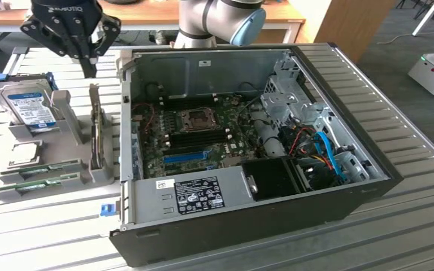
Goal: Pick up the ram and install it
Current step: 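Reach for the ram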
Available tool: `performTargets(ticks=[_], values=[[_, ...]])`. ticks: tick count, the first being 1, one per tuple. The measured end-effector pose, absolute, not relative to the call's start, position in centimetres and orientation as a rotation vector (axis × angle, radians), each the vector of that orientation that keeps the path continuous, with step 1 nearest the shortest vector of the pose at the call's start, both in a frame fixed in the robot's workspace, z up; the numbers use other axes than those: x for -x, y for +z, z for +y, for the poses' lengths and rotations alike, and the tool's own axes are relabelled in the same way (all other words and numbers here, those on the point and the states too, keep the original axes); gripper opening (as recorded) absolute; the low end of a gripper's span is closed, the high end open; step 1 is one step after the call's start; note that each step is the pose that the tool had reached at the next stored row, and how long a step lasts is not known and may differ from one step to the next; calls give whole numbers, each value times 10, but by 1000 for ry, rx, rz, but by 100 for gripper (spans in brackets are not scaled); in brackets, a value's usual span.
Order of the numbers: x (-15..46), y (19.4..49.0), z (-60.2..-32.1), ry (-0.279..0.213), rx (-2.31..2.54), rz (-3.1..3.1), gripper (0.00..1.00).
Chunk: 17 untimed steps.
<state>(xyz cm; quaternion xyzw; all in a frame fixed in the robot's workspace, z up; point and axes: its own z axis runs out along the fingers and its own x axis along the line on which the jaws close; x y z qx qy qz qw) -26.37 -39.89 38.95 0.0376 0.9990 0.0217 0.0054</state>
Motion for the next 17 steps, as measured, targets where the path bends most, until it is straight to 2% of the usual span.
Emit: performTargets(ticks=[17], values=[[301, 388, -399, 67, -119, 3139, 11]])
